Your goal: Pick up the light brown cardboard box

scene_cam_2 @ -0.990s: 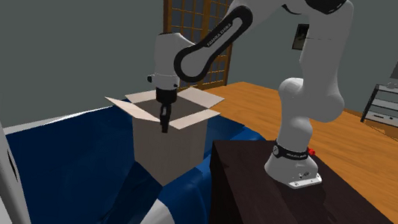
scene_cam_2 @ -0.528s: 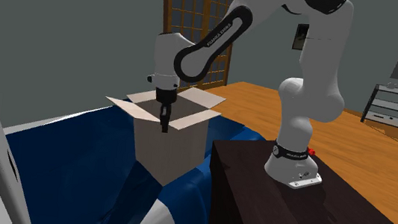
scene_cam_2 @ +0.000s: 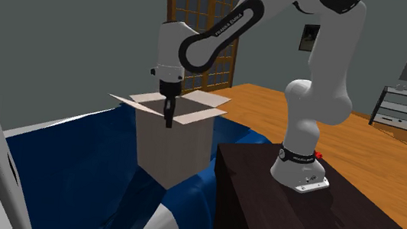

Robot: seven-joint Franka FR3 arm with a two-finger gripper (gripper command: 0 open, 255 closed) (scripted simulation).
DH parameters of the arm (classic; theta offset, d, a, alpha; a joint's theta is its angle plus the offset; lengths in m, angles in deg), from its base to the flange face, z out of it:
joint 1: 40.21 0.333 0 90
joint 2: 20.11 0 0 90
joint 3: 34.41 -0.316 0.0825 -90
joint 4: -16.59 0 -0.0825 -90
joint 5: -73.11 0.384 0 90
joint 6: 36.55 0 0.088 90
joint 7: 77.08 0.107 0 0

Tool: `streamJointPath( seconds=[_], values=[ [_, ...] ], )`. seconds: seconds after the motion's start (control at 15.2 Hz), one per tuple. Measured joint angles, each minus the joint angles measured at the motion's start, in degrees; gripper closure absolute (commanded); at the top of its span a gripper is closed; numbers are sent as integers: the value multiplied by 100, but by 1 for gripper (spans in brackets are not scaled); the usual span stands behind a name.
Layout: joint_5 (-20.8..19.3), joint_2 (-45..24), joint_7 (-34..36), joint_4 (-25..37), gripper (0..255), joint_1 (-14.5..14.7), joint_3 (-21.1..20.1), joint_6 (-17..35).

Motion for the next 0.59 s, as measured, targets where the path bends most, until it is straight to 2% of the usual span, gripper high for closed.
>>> streamJointPath(
  seconds=[0.59],
  values=[
    [-64,362,41,299,255,-4,-11,-657]
  ],
)
